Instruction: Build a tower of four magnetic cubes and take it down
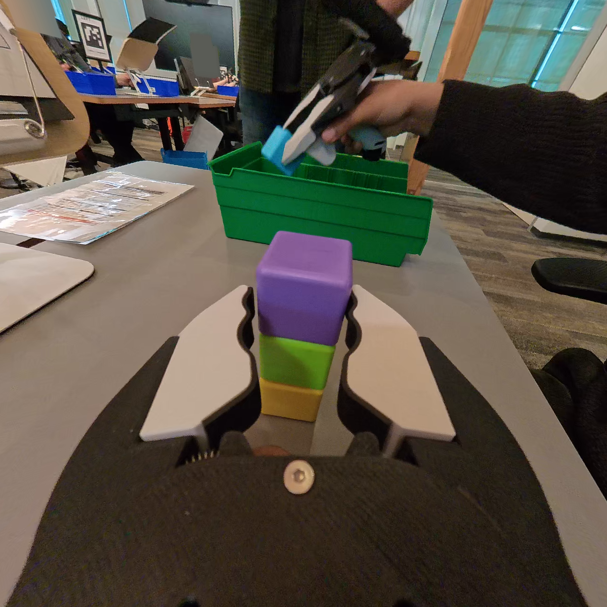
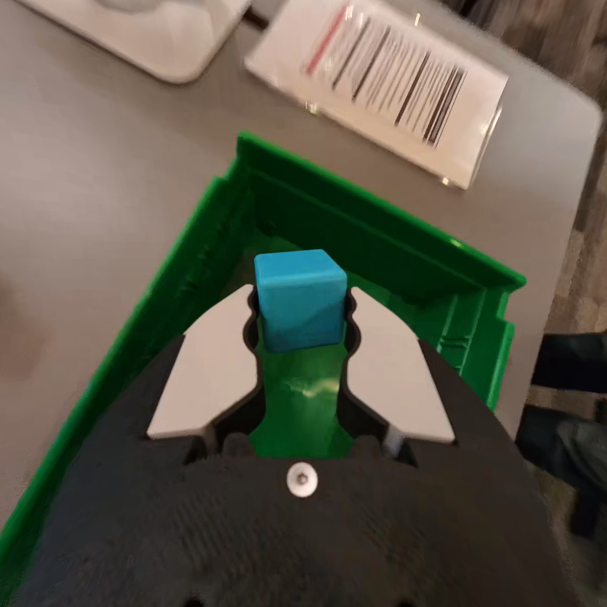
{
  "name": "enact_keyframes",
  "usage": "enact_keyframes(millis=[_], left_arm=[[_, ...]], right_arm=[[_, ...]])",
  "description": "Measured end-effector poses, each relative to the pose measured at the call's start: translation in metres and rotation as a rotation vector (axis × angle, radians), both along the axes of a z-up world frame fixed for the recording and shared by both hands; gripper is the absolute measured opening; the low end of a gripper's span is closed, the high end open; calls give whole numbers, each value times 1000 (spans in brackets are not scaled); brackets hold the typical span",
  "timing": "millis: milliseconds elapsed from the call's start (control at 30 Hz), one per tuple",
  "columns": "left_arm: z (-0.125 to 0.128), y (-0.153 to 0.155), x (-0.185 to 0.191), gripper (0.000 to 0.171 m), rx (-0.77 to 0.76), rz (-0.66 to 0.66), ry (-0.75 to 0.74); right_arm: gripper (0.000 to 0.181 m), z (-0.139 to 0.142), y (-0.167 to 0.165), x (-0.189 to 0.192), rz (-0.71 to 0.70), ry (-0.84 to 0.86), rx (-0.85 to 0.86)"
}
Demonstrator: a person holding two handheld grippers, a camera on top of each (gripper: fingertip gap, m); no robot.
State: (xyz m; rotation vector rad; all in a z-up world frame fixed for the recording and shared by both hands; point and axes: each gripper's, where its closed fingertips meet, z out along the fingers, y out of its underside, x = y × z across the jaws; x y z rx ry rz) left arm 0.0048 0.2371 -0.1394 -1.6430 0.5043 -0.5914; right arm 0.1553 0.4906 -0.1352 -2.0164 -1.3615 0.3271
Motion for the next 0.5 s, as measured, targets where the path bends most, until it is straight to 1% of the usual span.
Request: enact_keyframes(millis=[100, 200, 333, 500], left_arm=[[2, -1, -1, 55, 3, 3, -5], [2, -2, -2, 57, 3, 5, -8], [3, -3, -4, 58, 3, 7, -7], [3, -2, -7, 58, 5, 11, -12]], right_arm=[[51, -33, 8, -1, 11, -127, -72], [51, -55, 14, -5, 20, -225, -120], [52, -69, 20, -5, 21, -340, -134], [51, -78, 20, -7, 32, -388, -154]])
